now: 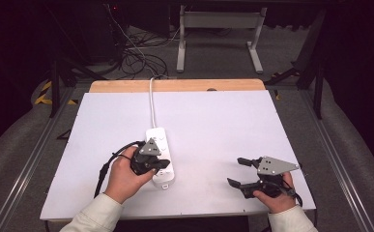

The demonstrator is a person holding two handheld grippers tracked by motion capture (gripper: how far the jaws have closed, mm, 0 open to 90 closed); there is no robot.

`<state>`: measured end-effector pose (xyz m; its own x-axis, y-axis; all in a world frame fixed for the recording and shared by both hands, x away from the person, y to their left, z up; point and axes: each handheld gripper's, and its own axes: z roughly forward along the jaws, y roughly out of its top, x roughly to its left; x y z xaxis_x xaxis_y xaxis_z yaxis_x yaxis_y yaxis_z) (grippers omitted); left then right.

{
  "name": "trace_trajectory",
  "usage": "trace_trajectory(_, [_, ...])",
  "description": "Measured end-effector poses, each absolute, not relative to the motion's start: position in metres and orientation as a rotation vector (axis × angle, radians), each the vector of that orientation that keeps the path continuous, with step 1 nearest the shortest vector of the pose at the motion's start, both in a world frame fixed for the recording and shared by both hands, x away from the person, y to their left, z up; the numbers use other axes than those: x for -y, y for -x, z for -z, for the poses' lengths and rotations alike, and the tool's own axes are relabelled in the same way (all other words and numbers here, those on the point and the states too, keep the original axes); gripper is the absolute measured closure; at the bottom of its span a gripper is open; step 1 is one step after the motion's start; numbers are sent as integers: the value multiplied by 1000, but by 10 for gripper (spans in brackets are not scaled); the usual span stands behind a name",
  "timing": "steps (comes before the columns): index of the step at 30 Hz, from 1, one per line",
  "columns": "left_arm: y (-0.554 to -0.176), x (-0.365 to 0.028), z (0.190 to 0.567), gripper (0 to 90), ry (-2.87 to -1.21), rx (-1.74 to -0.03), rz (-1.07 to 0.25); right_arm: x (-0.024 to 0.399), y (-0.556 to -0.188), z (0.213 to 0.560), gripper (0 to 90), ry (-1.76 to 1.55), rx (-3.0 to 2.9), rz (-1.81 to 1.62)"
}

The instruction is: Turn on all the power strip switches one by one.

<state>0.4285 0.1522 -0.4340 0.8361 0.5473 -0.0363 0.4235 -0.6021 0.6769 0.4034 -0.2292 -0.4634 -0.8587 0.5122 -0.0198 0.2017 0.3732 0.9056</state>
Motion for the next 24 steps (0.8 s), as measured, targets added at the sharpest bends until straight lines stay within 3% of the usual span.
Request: trace_trajectory(24, [-433, -141, 447, 898, -2415, -651, -207, 229, -403, 464, 217, -626, -2348, -1480])
